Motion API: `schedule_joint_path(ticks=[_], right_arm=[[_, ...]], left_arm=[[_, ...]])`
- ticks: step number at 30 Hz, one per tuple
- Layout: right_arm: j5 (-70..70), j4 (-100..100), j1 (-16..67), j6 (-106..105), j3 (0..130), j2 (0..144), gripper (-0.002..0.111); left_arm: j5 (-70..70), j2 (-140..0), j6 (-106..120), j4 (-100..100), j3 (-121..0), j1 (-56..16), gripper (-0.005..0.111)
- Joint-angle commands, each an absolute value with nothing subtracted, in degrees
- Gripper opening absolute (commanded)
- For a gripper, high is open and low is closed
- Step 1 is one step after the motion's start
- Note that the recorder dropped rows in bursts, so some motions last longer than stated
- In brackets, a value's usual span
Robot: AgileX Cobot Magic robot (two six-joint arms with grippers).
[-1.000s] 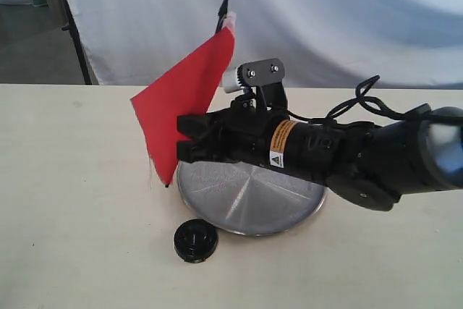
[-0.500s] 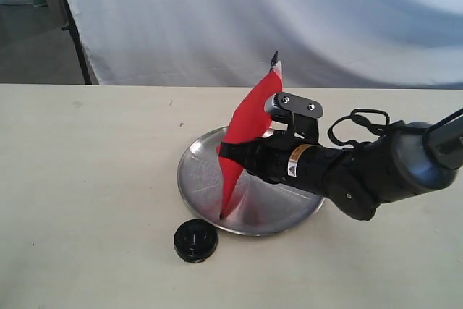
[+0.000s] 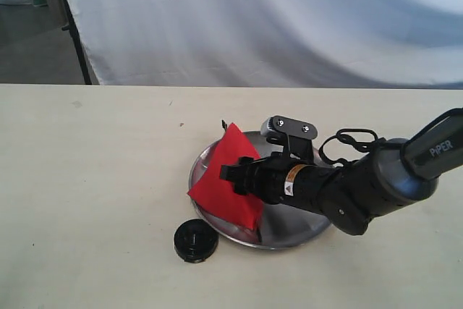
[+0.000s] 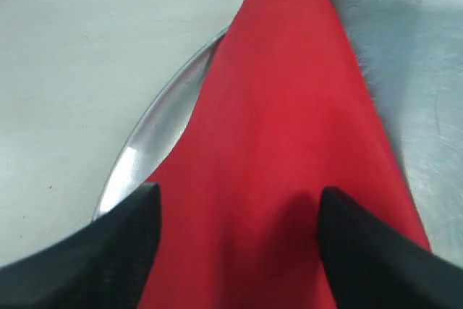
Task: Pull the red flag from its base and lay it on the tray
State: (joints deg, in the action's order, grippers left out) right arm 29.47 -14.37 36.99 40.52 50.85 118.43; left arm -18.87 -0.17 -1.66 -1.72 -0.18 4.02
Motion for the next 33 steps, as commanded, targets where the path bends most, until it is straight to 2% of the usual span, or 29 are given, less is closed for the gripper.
schedule_joint_path(ticks=[1,10,19,22,24,29,33], right_arm=[[29.47,-15.03,36.72,40.23,50.57,118.39,0.064],[30.48,-15.03,36.72,43.30,50.57,116.23,0.064],[29.23,-18.85,36.72,43.30,50.57,104.64,0.064],[24.54,-21.62,36.72,43.30,50.57,99.45,0.053],[20.82,-24.10,36.72,43.19,50.57,95.98,0.040],[10.51,-30.32,36.72,43.19,50.57,88.35,0.000],[2.68,-30.32,36.72,43.21,50.57,83.07,0.000]], left_arm=[[-18.69,0.00,-1.72,-1.74,0.00,4.07,0.000],[-18.69,0.00,-1.72,-1.74,0.00,4.07,0.000],[-18.69,0.00,-1.72,-1.74,0.00,4.07,0.000],[-18.69,0.00,-1.72,-1.74,0.00,4.07,0.000],[-18.69,0.00,-1.72,-1.74,0.00,4.07,0.000],[-18.69,0.00,-1.72,-1.74,0.00,4.07,0.000],[-18.69,0.00,-1.72,-1.74,0.00,4.07,0.000]])
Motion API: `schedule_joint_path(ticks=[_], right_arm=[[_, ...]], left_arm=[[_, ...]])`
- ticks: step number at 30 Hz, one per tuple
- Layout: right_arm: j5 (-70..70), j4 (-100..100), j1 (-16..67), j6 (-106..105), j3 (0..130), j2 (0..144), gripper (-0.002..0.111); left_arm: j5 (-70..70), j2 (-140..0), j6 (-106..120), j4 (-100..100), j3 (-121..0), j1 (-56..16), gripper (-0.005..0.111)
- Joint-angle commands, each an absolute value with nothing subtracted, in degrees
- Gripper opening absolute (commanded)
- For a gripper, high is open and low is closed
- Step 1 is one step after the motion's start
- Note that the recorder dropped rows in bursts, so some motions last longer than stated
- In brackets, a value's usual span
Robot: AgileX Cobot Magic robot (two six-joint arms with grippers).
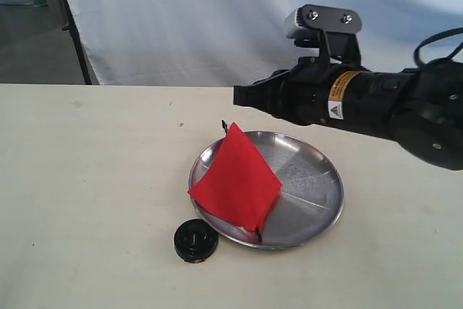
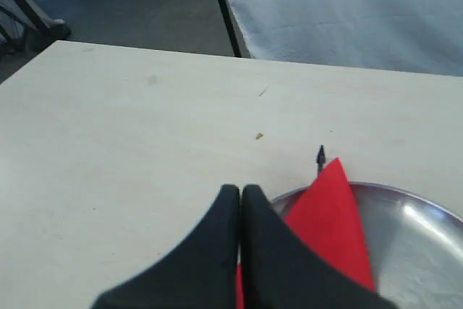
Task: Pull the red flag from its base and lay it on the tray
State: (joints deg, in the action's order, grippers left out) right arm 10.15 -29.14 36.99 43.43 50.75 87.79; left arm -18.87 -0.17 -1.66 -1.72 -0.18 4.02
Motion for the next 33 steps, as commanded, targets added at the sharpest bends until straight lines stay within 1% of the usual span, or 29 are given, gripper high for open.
schedule_joint_path(ticks=[1,5,10,16,25,33], right_arm=[[0.74,-30.32,36.72,43.21,50.57,81.75,0.000],[-4.66,-30.32,36.93,41.87,50.24,76.88,0.000],[-4.88,-30.32,36.93,41.77,46.71,69.75,0.000],[-3.83,-30.32,36.93,41.77,39.92,60.71,0.000],[3.00,-30.05,36.93,42.43,27.65,45.23,0.000],[2.06,-29.89,36.93,46.47,21.51,32.51,0.000]], left_arm=[[-18.69,0.00,-1.72,-1.74,0.00,4.07,0.000],[-18.69,0.00,-1.72,-1.74,0.00,4.07,0.000],[-18.69,0.00,-1.72,-1.74,0.00,4.07,0.000],[-18.69,0.00,-1.72,-1.74,0.00,4.07,0.000],[-18.69,0.00,-1.72,-1.74,0.00,4.07,0.000],[-18.69,0.00,-1.72,-1.60,0.00,4.07,0.000]])
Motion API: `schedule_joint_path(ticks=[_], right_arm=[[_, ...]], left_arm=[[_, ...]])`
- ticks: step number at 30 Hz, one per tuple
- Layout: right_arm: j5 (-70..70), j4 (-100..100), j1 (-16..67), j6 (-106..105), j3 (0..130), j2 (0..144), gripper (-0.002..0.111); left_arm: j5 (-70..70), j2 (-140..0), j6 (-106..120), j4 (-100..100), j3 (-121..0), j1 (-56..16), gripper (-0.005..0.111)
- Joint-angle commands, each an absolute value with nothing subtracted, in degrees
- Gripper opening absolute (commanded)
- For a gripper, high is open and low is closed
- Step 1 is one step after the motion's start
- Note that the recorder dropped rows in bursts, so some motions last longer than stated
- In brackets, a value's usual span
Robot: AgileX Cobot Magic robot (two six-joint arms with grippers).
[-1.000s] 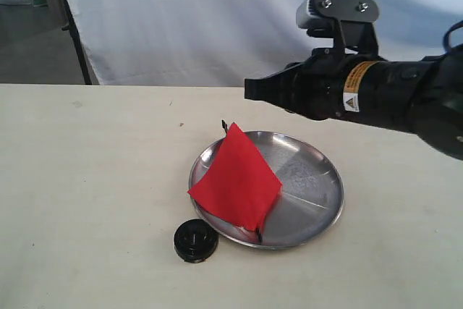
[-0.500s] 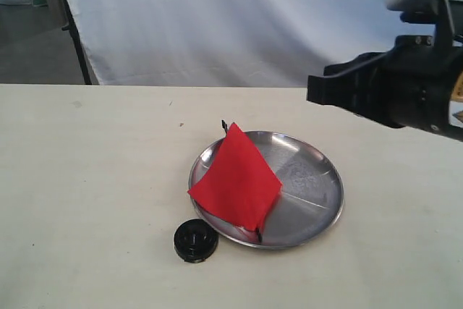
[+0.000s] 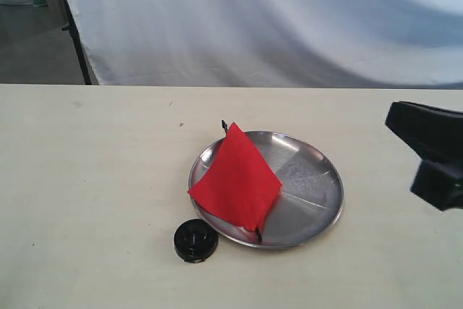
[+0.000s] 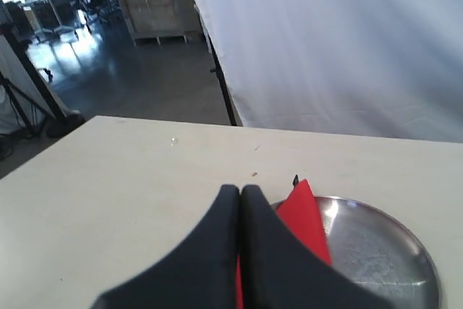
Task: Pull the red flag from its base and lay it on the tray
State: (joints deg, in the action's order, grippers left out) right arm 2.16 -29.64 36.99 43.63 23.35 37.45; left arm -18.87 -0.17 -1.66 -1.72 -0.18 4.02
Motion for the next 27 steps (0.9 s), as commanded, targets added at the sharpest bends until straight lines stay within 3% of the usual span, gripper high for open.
schedule_joint_path(ticks=[1,27], right_arm=[[2.03,-29.89,36.93,46.83,21.08,31.29,0.000],[1.41,-29.89,36.93,49.05,19.98,24.18,0.000]], left_arm=[[-18.69,0.00,-1.72,-1.60,0.00,4.07,0.000],[-18.69,0.00,-1.73,-1.59,0.00,4.07,0.000]])
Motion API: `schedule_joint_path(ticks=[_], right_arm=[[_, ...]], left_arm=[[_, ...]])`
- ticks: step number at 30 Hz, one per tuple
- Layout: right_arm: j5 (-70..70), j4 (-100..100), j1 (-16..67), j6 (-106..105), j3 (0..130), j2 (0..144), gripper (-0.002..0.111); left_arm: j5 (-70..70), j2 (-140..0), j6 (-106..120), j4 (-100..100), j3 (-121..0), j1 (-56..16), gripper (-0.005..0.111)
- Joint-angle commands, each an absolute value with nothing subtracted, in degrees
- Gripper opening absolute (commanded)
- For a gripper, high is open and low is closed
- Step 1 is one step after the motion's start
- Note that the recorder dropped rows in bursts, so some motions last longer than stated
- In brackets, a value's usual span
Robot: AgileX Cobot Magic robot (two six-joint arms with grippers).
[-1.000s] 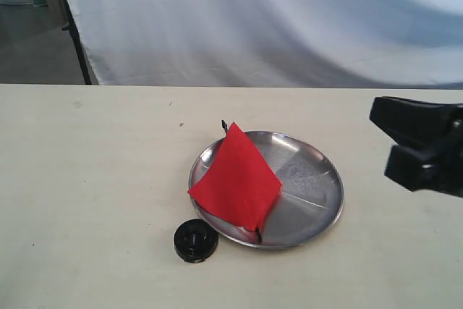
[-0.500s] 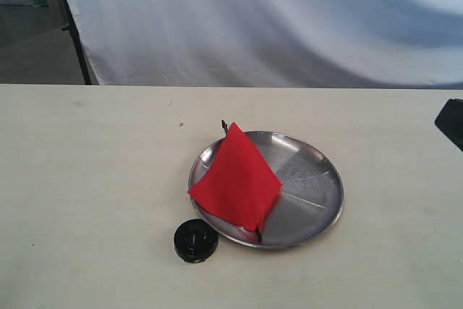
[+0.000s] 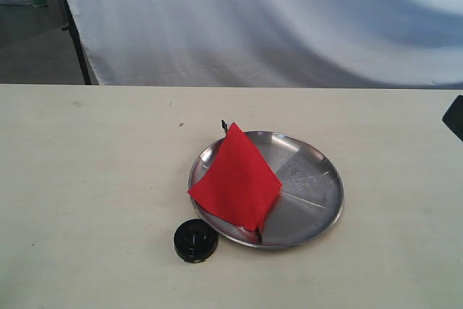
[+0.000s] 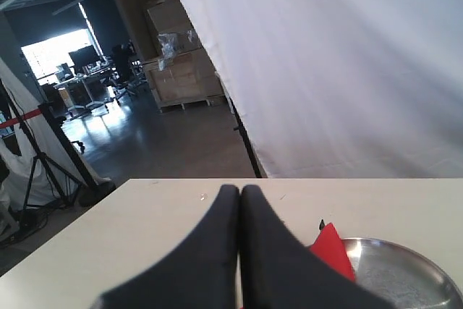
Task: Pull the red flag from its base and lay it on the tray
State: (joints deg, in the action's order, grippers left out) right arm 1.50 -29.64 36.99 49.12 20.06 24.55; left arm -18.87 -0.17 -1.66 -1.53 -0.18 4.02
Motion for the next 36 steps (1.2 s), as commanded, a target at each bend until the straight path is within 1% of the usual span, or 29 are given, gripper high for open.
schedule_joint_path(ticks=[1,12,14,17,19,21,25,34,36], right_arm=[[1.41,-29.89,36.93,49.05,19.98,24.18,0.000],[0.91,-28.29,36.93,47.91,18.68,24.18,0.000],[0.91,-24.34,36.93,43.30,16.48,24.18,0.000],[1.84,-13.84,36.93,28.77,11.95,24.18,0.000],[5.85,-6.43,36.93,17.44,8.07,24.18,0.000],[10.66,-0.99,36.93,10.34,4.42,24.18,0.000],[16.45,0.32,36.93,6.01,0.00,24.18,0.000],[11.75,-0.46,36.93,4.06,0.00,23.93,0.000],[8.73,0.00,36.93,4.22,0.00,22.59,0.000]], left_arm=[[-18.69,0.00,-1.73,-1.59,0.00,4.07,0.000],[-18.69,0.00,-1.73,-1.59,0.00,4.07,0.000],[-18.69,0.00,-1.73,-1.59,0.00,4.07,0.000],[-18.69,0.00,-1.73,-1.59,0.00,4.07,0.000],[-18.69,0.00,-1.73,-1.59,0.00,4.07,0.000],[-18.69,0.00,-1.73,-1.59,0.00,4.07,0.000],[-18.69,0.00,-1.73,-1.80,0.00,4.07,0.000],[-18.69,0.00,-1.73,-1.80,0.00,4.07,0.000],[-18.69,0.00,-1.73,-1.80,0.00,4.07,0.000]])
